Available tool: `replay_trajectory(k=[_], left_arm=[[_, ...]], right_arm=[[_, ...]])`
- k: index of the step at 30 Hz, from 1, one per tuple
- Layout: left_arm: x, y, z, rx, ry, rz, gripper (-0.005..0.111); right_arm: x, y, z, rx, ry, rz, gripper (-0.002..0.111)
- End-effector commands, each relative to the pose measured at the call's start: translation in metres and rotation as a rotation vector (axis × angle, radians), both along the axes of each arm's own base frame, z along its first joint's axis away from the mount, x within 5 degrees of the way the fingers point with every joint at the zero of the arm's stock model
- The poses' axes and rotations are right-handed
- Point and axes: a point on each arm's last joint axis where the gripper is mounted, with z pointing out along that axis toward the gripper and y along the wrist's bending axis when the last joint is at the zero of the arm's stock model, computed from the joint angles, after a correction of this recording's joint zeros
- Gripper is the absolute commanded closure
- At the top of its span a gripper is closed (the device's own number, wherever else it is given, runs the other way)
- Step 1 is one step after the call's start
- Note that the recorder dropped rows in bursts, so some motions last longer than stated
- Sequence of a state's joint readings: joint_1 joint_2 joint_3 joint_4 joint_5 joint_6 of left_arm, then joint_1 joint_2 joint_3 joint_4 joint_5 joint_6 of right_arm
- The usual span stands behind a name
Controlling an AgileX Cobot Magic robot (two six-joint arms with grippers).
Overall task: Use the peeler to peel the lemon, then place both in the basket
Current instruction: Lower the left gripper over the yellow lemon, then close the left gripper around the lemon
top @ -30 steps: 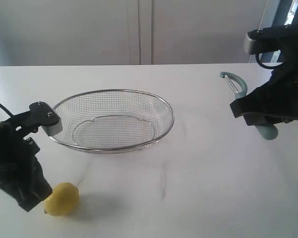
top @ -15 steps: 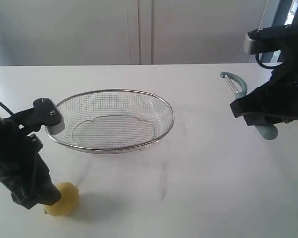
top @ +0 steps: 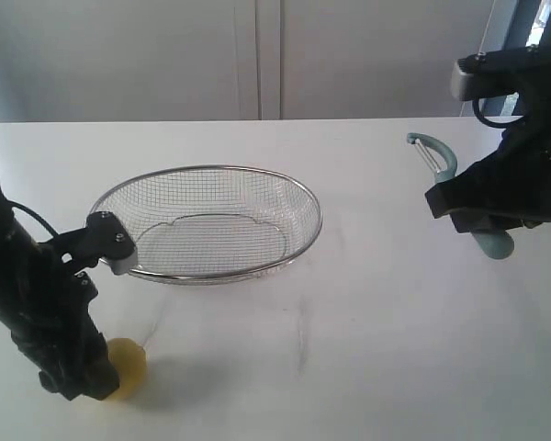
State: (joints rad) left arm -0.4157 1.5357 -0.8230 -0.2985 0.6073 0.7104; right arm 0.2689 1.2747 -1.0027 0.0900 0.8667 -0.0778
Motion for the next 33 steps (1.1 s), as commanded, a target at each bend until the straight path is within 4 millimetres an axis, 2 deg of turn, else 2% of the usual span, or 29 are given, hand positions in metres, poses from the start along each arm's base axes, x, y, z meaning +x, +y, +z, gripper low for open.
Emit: replay_trajectory(k=[1,10,33], left_arm=[[0.003,-0.003,-0.007,-0.001,0.015,0.005,0.035],[0.011,-0.005,-0.027,0.024,0.029,-0.014,0.035],[0.014,-0.008,-0.031,0.008,0.018,-0.001,0.035]], right_arm=[[-0.001,-0.001,0.001,-0.001,-0.012,0.002,0.108],[-0.001,-0.001,0.001,-0.001,-0.012,0.002,0.108],[-0.001,-0.001,0.001,-0.001,-0.012,0.002,0.108]])
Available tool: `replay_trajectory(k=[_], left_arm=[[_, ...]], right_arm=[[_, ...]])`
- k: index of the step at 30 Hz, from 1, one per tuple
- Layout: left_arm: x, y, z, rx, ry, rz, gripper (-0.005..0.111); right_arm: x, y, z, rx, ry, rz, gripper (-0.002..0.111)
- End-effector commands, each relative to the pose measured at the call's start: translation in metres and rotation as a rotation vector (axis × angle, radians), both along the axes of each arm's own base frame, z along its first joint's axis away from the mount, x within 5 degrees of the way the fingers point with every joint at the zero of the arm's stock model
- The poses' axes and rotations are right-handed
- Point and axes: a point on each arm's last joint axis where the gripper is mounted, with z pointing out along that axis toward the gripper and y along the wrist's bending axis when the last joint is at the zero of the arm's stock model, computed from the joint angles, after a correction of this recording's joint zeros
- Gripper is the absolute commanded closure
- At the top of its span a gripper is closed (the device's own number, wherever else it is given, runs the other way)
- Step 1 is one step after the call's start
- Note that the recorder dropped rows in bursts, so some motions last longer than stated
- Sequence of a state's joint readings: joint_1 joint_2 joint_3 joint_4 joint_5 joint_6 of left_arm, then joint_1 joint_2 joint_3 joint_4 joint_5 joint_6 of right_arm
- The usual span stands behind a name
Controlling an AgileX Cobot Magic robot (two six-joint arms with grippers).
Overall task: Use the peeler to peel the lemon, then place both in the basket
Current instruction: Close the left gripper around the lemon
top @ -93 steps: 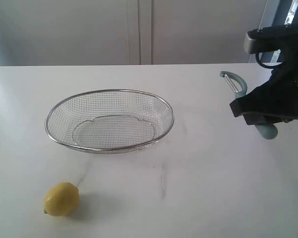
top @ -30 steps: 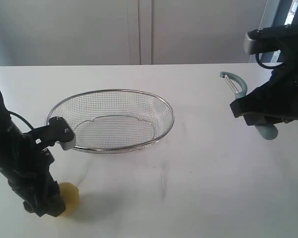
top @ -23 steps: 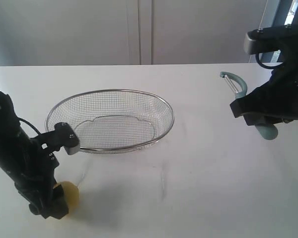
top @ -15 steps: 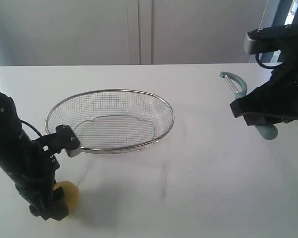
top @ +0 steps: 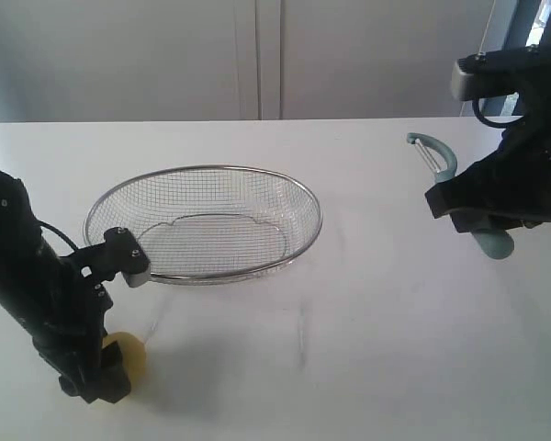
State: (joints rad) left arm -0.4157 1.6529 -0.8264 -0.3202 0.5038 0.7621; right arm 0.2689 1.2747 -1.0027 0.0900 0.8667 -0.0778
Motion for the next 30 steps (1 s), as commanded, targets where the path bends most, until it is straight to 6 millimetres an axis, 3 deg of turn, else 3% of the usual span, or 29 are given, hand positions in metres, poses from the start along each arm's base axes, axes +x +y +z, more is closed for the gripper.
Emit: replay_trajectory(k=[1,12,14,19,30], left_arm=[[-0.0008,-0.0025,-0.0028,-0.007,0.024,0.006,0.036],[-0.0003,-0.0027,-0.0081,0.001,0.042,0.006,0.052],[-0.0003,-0.0027,-0.0081,0.001,0.043,0.012,0.064],[0.0001,-0.0030,-0.0081,-0.003,0.040,0.016,0.107],[0.0026,-0.0045,-0.0076,-0.021,0.019,0.038,0.107]], right_arm=[[-0.0010,-0.0008,0.0010,-0.001,-0.012,0.002,0.108],[-0.0010,-0.0008,0.0010,-0.001,-0.012,0.002,0.108],[-0.0010,-0.0008,0.0010,-0.001,-0.012,0.002,0.108],[-0.0010,-0.0008,0.0010,-0.001,-0.012,0.002,0.108],[-0.0010,-0.0008,0.0010,-0.002,-0.012,0.004,0.108]])
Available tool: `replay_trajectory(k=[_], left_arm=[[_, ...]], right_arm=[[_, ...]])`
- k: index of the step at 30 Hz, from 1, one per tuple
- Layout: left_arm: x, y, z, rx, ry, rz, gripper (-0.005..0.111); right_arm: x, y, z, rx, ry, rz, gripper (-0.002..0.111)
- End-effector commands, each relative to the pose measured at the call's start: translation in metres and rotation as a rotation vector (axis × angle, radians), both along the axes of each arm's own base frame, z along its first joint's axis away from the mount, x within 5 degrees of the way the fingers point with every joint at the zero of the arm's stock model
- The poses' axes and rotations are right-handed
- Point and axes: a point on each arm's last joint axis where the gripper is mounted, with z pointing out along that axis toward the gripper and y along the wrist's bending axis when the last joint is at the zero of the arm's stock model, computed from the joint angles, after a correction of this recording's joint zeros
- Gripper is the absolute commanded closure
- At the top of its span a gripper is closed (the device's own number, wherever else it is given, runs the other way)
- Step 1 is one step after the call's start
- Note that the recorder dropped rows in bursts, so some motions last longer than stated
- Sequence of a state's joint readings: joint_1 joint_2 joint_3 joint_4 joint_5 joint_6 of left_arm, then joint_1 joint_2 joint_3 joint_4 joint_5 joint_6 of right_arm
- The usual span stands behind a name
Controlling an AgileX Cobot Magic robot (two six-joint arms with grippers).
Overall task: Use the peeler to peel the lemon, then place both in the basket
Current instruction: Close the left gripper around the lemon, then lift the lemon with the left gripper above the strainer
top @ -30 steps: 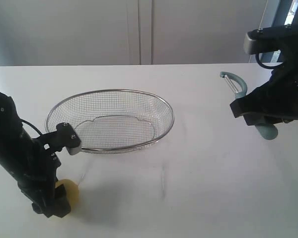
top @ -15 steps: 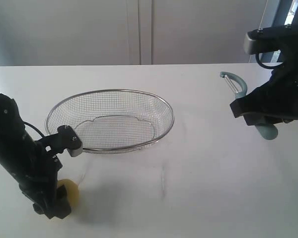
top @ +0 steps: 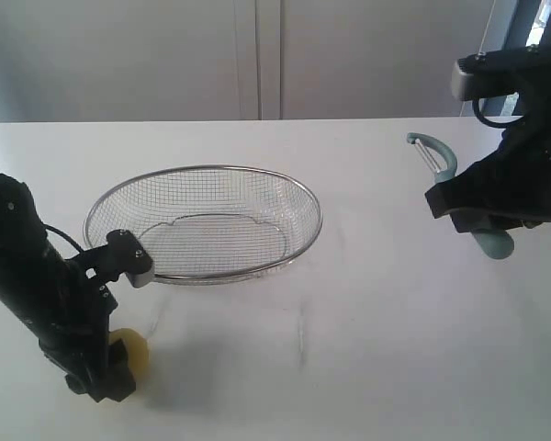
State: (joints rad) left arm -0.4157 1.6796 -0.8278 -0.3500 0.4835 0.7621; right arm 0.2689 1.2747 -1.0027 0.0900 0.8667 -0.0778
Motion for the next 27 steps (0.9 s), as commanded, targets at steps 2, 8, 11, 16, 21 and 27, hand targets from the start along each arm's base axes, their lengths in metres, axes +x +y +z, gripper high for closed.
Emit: replay_trajectory(k=[2,8,11,16,21,27], left_arm=[[0.001,-0.002,-0.001,-0.010,-0.001,0.014,0.107],[0.001,-0.003,0.004,-0.022,-0.009,0.045,0.107],[0.002,-0.004,0.022,-0.049,-0.036,0.057,0.107],[-0.005,-0.002,0.051,-0.094,-0.112,0.051,0.107],[-0.015,0.003,0.082,-0.147,-0.209,0.071,0.107],[-0.031,0.008,0.118,-0.240,-0.329,0.080,0.107]], right_arm=[[-0.001,-0.001,0.001,-0.001,-0.014,0.003,0.108],[0.000,-0.001,0.001,-0.001,-0.020,0.006,0.108],[0.000,-0.001,0.002,-0.003,-0.025,0.009,0.108],[0.000,0.000,0.002,0.007,-0.029,0.007,0.108],[0.001,0.000,0.002,0.011,-0.032,0.006,0.108],[0.001,0.000,0.002,0.012,-0.039,0.008,0.108]])
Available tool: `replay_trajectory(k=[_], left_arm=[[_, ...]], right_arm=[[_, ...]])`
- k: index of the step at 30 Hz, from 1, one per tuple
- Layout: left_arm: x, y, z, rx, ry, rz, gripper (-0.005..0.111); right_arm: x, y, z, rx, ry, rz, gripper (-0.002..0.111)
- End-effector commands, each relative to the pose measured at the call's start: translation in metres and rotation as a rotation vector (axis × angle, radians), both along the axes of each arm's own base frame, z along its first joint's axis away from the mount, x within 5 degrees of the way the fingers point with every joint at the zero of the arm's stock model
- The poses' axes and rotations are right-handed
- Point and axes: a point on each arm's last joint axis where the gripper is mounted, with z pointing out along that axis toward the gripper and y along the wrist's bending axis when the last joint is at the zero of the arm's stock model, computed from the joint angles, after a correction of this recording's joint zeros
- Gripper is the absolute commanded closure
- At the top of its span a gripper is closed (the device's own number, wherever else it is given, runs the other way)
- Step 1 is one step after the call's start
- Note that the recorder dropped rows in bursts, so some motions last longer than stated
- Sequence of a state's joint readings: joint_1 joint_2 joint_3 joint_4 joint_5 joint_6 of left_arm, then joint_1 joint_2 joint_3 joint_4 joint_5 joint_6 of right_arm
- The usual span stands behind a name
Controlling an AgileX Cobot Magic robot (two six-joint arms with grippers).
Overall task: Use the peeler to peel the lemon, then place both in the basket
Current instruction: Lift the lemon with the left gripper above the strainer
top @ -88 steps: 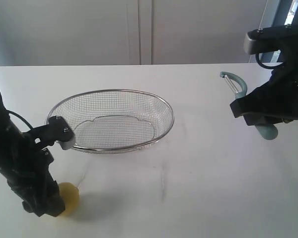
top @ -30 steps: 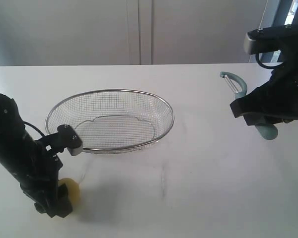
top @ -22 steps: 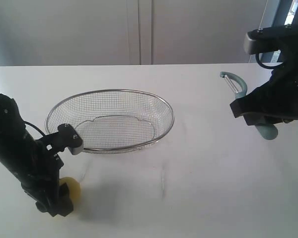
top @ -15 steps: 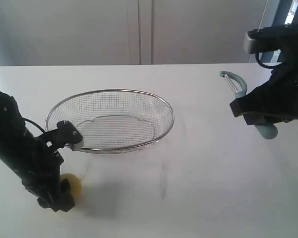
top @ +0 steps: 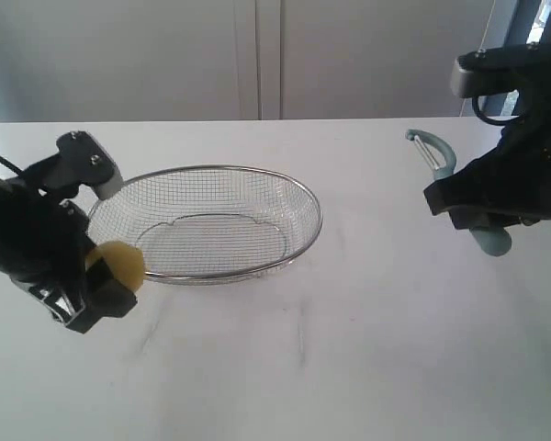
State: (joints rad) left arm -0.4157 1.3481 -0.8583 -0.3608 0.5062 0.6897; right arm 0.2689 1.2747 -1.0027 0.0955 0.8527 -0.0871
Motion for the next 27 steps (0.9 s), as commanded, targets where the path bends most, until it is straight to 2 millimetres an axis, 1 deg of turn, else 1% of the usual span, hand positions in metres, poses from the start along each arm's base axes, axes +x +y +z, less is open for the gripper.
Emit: replay_trajectory(k=[1,4,7,11,16,21,27], left_arm=[[-0.014,0.001,0.028,-0.095,-0.071,0.005,0.107],[-0.021,0.001,0.042,-0.155,-0.133,-0.004,0.107],[-0.026,0.001,0.052,-0.197,-0.181,-0.025,0.107],[-0.029,-0.004,0.059,-0.270,-0.206,-0.061,0.107],[-0.034,-0.013,0.066,-0.370,-0.234,-0.185,0.107],[-0.030,-0.019,0.063,-0.409,-0.232,-0.212,0.107],[-0.020,-0.021,0.054,-0.404,-0.215,-0.210,0.107]], right_arm=[[0.000,0.000,0.001,0.004,-0.028,0.009,0.108],[0.000,0.001,-0.001,0.011,-0.031,0.012,0.108],[-0.001,0.003,-0.002,0.033,-0.026,0.024,0.108],[0.000,0.003,-0.004,0.037,-0.026,0.023,0.108],[-0.001,0.004,-0.004,0.043,-0.027,0.037,0.108],[-0.002,0.010,-0.003,0.094,-0.027,0.088,0.108],[-0.004,0.014,-0.011,0.146,-0.033,0.096,0.108]])
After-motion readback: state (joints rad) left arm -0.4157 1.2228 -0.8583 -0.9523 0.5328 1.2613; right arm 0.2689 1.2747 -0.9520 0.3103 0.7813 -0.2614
